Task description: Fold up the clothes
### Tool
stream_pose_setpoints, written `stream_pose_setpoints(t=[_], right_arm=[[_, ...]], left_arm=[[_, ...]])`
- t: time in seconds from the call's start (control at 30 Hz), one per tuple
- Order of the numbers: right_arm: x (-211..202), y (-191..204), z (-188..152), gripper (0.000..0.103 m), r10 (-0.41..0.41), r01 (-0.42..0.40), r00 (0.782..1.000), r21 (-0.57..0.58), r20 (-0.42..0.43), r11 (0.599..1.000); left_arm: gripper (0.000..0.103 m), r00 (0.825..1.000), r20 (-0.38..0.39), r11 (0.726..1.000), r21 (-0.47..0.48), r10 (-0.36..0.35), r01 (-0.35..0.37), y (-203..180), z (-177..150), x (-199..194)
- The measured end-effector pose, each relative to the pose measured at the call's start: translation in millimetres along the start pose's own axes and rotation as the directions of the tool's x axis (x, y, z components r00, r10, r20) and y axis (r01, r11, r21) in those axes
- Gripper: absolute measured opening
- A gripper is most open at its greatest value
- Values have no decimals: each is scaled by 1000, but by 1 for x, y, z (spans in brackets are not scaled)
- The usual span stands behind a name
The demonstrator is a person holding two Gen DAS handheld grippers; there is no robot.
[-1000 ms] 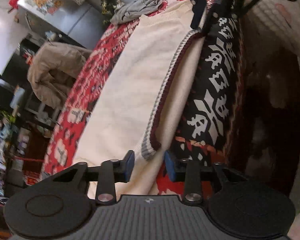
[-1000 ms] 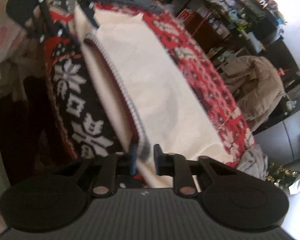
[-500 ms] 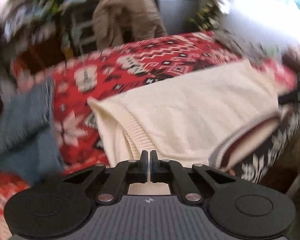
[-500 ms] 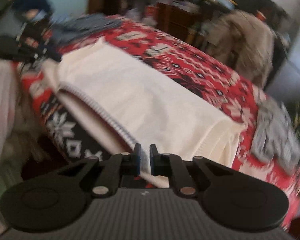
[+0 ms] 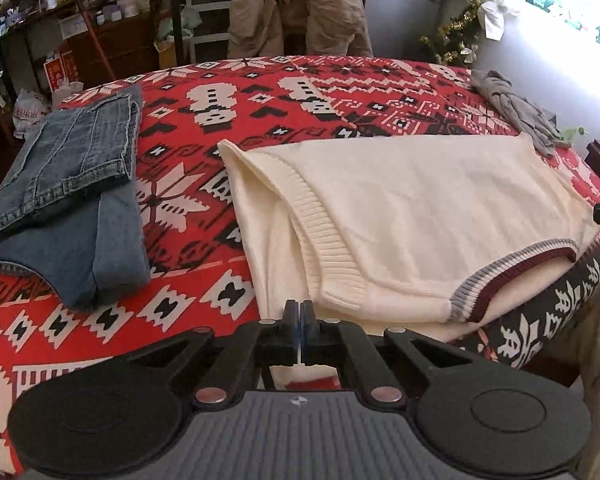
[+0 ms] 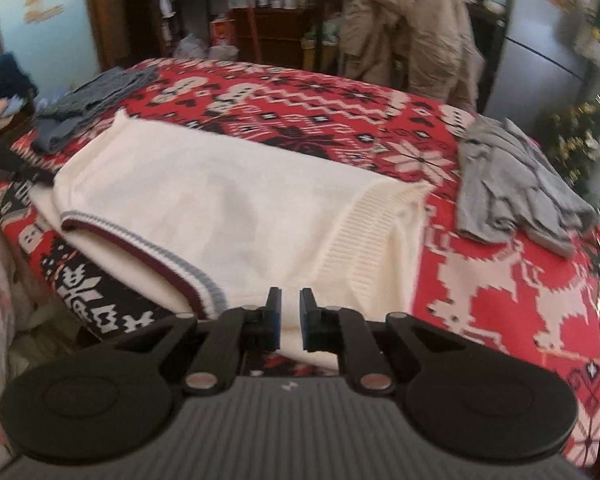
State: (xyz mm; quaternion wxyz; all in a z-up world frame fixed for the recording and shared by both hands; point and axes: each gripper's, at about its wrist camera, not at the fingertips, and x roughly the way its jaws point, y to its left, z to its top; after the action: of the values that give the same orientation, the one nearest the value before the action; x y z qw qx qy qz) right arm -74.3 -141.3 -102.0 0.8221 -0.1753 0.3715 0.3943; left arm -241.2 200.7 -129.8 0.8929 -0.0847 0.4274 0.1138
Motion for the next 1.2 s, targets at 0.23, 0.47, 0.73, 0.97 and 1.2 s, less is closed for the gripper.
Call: stream_pose_setpoints(t=[0.23, 0.47, 0.73, 0.97, 1.2], right_arm=[[10, -50, 6, 4, -38, 36, 999, 173, 10, 984], [69, -71, 41, 1, -48, 46, 999, 296, 0, 954], [64, -71, 23, 1, -39, 60, 996, 275, -80, 960], [31, -68, -6, 2, -25, 49, 996, 291, -86, 955], [65, -75, 26, 1, -43, 53, 998, 278, -44, 959]], left_arm=[[6, 995, 99, 994, -110, 18, -7, 13, 25, 1], [6, 992, 123, 977, -211, -1, 27, 18, 39, 10], [6, 997, 72, 984, -174, -22, 34, 11, 25, 7], [6, 997, 69, 984, -172, -38, 49, 7, 25, 6], [6, 995, 88, 980, -190, -47, 63, 7, 32, -3]])
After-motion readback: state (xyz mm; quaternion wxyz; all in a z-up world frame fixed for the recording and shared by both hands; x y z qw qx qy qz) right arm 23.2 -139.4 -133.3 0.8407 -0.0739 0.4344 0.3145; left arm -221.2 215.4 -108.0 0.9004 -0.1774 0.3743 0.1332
